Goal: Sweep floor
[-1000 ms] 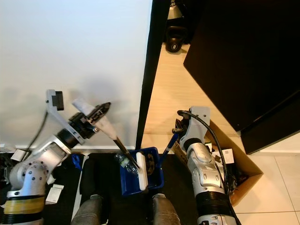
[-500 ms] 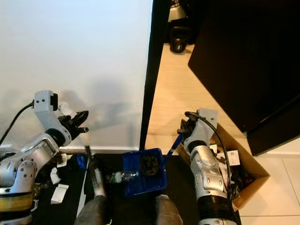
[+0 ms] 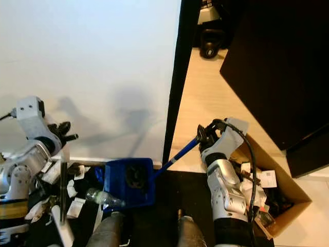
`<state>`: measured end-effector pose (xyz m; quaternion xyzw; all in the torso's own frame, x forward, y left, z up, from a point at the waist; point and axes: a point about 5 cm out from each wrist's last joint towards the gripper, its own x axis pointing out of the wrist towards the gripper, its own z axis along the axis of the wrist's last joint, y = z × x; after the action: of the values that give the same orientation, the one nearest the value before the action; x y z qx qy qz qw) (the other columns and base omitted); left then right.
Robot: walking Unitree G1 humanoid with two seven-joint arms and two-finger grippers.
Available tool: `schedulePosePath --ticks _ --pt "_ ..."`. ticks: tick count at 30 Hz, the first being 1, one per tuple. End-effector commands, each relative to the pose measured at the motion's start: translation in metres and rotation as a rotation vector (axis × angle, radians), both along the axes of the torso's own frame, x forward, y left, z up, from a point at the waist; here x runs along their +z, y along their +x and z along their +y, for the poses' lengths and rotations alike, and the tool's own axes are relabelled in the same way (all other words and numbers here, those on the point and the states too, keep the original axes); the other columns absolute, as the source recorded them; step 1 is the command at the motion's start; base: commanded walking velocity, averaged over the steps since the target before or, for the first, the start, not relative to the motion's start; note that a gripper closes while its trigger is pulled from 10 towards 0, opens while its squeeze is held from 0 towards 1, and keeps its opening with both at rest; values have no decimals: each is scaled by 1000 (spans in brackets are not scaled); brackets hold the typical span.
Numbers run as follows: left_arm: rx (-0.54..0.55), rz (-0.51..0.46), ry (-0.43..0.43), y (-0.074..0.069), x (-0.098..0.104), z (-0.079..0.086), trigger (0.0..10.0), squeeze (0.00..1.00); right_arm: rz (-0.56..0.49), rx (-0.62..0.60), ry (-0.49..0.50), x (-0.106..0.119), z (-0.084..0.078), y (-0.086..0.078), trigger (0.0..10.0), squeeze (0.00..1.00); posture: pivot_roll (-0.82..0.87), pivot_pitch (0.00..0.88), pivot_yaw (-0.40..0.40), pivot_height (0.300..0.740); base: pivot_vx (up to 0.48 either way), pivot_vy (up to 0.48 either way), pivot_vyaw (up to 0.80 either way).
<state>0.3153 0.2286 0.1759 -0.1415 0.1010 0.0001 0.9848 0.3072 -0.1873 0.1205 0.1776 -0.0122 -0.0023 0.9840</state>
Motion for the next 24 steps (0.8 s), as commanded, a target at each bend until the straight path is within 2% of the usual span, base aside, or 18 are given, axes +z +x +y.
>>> schedulePosePath --ticks 1,8,10,11,13,15,20,23,24 --pt "2 -34 11 0 9 5 10000 0 -51 -16 52 8 -3 -4 10000 0 91 187 72 740 0 0 0" --pt "5 -34 -42 -2 3 -2 10000 0 -72 -12 67 11 2 -10 10000 0 90 169 86 740 0 0 0" --pt "-35 -19 -43 -8 -7 -17 10000 0 -79 -11 67 11 3 -14 10000 0 87 155 84 740 0 0 0" --pt "-35 -19 -43 -8 -7 -17 10000 0 -79 -11 67 11 3 -14 10000 0 87 155 84 740 0 0 0" --pt "-56 4 -26 -11 -16 -24 10000 0 -81 -9 65 11 2 -17 10000 0 83 147 84 740 0 0 0" --pt "-53 5 -20 -11 -18 -23 10000 0 -77 -4 51 10 1 -19 10000 0 83 147 84 740 0 0 0" --pt "-54 -24 -6 -6 -13 -21 10000 0 -68 6 18 7 0 -21 10000 0 81 133 87 740 0 0 0" --pt "-65 -36 35 -3 -11 -20 10000 0 -62 5 5 5 -3 -22 10000 0 79 127 93 740 0 0 0" --pt "-77 -34 92 -3 -13 -20 10000 0 -56 -2 -6 2 -7 -24 10000 0 78 124 95 740 0 0 0"
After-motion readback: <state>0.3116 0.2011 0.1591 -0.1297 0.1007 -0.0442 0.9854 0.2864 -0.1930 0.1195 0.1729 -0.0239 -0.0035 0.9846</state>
